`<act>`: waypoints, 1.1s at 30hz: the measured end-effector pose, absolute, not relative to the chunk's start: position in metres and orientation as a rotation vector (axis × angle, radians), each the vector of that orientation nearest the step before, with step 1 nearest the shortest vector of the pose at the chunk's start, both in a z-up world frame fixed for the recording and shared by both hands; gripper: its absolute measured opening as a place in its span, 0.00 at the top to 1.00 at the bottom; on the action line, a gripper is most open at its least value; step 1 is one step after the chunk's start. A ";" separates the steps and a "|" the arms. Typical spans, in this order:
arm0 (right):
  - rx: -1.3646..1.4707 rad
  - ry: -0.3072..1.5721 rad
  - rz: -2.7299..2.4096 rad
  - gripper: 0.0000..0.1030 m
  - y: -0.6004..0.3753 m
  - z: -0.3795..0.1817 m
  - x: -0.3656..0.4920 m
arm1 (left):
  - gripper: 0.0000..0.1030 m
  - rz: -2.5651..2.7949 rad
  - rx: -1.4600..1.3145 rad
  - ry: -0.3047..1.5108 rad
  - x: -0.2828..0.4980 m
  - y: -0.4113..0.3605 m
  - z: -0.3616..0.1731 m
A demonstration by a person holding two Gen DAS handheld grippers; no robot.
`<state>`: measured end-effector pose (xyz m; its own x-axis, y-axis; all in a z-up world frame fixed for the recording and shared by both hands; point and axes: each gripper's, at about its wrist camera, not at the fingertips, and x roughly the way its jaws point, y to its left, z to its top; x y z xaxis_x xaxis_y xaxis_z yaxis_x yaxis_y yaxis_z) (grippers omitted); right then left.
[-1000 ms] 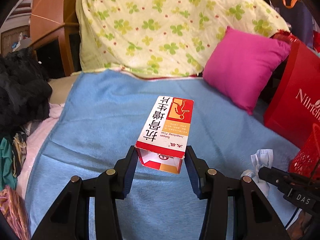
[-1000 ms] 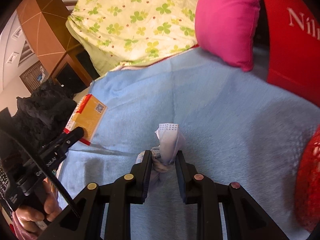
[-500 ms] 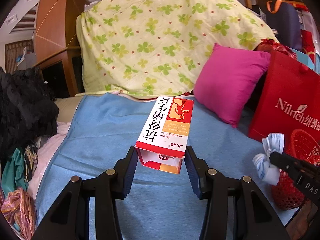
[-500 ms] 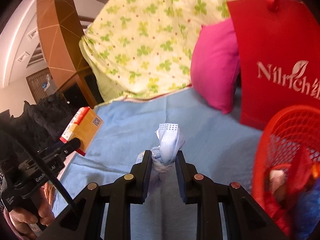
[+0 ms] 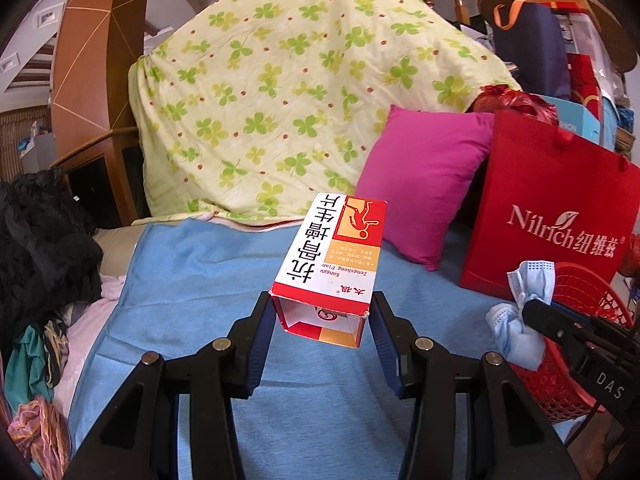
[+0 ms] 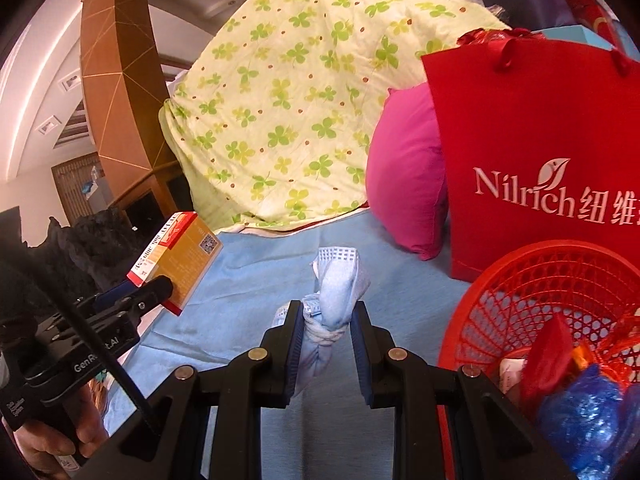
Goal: Collect trash
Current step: 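Carry the box and tissue in both tools over the red wastebasket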
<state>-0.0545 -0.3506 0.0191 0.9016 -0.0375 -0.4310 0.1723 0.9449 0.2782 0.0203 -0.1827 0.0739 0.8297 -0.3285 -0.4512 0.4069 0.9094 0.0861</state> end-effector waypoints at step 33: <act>0.386 0.299 -0.324 0.75 -0.417 0.034 -0.134 | 0.52 -0.570 0.232 0.370 -0.037 -0.239 0.090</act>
<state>-0.1338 -0.4171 0.0341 0.9055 -0.2494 -0.3432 0.3616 0.8768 0.3169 -0.0369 -0.2390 0.0901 0.7790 -0.4810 -0.4023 0.5631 0.8188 0.1113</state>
